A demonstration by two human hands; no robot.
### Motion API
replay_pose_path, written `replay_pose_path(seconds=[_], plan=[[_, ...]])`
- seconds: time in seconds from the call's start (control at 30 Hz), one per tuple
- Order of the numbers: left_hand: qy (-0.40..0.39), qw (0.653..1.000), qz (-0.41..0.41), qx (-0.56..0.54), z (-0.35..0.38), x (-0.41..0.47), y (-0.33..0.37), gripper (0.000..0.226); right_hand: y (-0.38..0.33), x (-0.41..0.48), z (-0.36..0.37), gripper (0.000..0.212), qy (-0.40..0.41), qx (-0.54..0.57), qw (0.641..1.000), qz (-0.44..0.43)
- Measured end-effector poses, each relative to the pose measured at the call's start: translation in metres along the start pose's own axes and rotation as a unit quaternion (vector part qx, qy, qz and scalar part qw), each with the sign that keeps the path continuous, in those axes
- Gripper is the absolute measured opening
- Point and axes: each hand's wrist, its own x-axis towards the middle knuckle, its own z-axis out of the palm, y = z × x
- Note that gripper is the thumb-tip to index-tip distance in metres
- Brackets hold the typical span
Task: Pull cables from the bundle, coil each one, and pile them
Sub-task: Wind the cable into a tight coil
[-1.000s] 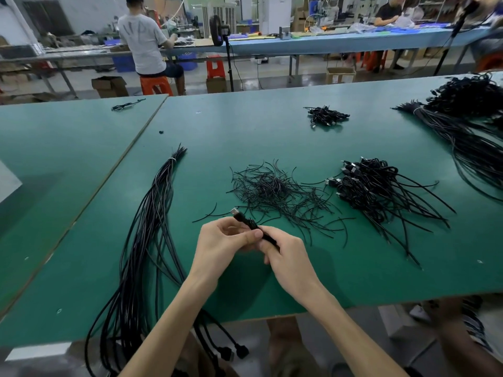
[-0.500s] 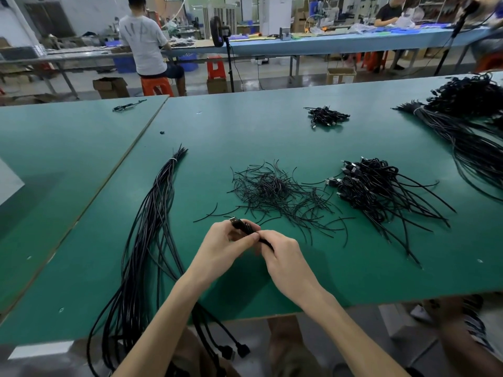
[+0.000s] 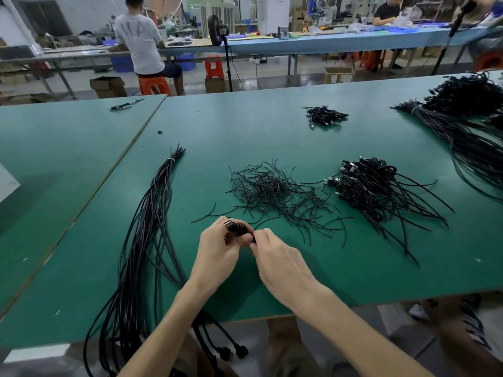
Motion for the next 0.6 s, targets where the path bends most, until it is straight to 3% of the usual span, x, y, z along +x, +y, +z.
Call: replay_pose_path(seconds=[0.3, 0.43, 0.6], plan=[[-0.022, 0.997, -0.053, -0.044, 0.016, 0.01, 0.001, 0.024, 0.028, 0.001, -0.008, 0.039, 0.019, -0.159, 0.985, -0.061], [-0.025, 0.987, -0.093, -0.126, 0.018, 0.008, -0.003, 0.022, 0.032, 0.005, -0.008, 0.026, 0.012, -0.137, 0.986, -0.094], [-0.067, 0.979, -0.097, -0.166, 0.011, 0.01, -0.01, 0.013, 0.032, 0.006, -0.009, 0.026, -0.025, -0.106, 0.99, -0.091]])
